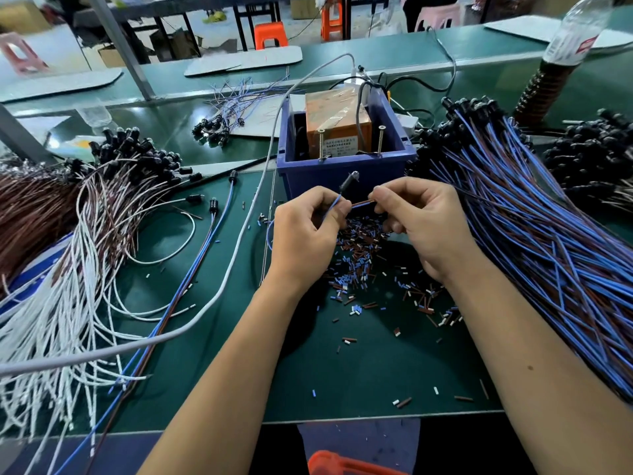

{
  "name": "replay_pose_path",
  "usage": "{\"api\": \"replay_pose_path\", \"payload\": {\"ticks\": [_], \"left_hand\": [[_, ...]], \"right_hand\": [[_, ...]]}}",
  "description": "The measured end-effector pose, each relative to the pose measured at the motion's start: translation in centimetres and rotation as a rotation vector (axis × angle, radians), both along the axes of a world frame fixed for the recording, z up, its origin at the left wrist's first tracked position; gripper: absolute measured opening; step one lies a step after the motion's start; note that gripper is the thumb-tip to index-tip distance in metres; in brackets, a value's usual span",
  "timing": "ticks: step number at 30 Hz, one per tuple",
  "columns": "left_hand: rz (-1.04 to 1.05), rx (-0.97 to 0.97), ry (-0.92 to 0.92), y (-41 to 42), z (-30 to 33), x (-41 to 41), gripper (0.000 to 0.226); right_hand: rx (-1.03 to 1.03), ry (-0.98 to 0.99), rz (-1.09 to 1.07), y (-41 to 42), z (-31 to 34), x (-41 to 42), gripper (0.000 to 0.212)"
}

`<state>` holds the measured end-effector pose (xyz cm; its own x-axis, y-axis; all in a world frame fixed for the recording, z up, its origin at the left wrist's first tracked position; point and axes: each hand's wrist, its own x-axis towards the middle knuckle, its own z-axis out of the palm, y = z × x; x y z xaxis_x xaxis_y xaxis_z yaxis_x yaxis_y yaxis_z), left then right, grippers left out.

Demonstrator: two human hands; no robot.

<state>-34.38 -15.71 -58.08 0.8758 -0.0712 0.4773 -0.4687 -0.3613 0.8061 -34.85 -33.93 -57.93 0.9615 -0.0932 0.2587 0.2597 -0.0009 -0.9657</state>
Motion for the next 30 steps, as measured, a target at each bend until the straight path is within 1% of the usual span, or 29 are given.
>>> {"api": "replay_pose_path", "payload": {"ticks": [2, 6, 8, 10, 11, 12, 14, 16, 18, 20, 22, 26, 28, 30], "left_hand": [[-0.010, 0.016, 0.004, 0.0, 0.0, -0.1, 0.019], [0.012, -0.015, 0.012, 0.1, 0.0, -0.1, 0.018], [0.033, -0.053, 0.001, 0.0, 0.1, -0.2, 0.016], [0.060, -0.076, -0.031, -0.4, 0.2, -0.3, 0.017], [0.075, -0.082, -0.051, -0.7, 0.2, -0.4, 0.017], [0.088, -0.089, -0.071, -0.9, 0.2, -0.5, 0.017], [0.100, -0.103, -0.101, -1.1, 0.2, -0.6, 0.016], [0.093, -0.105, -0.106, -1.1, 0.1, -0.6, 0.017], [0.081, -0.093, -0.115, -1.1, 0.1, -0.5, 0.017], [0.098, -0.082, -0.184, -1.2, 0.3, -0.6, 0.017], [0.140, -0.088, -0.273, -1.3, 0.5, -0.7, 0.013], [0.298, -0.160, -0.388, -1.0, 0.5, -0.5, 0.014], [0.402, -0.197, -0.395, -0.5, 0.5, -0.3, 0.018], [0.475, -0.255, -0.358, -0.4, 0.7, -0.3, 0.018]], "right_hand": [[-0.008, -0.021, -0.018, 0.0, 0.0, 0.1, 0.013], [0.130, -0.046, -0.163, -0.8, 0.0, 0.6, 0.011], [0.070, -0.066, -0.190, -0.7, -0.2, 0.6, 0.006], [-0.026, -0.068, -0.139, 0.3, -0.4, 0.3, 0.013], [-0.038, -0.070, -0.092, 1.0, -0.5, 0.1, 0.013], [-0.015, -0.077, -0.039, 1.7, -0.5, -0.1, 0.011], [0.097, -0.088, 0.039, 2.9, -0.3, -0.5, 0.006], [0.189, -0.077, 0.046, 3.4, -0.1, -0.8, 0.004], [0.226, -0.060, 0.028, 3.5, 0.1, -0.8, 0.007], [0.242, -0.052, 0.033, 3.5, 0.3, -0.9, 0.011], [0.267, -0.046, 0.036, 3.5, 0.5, -1.0, 0.015], [0.293, -0.045, 0.018, 3.0, 0.8, -1.0, 0.010], [0.312, -0.066, 0.017, 2.6, 0.9, -0.8, 0.009], [0.324, -0.096, 0.017, 2.4, 1.0, -0.6, 0.012]]}}
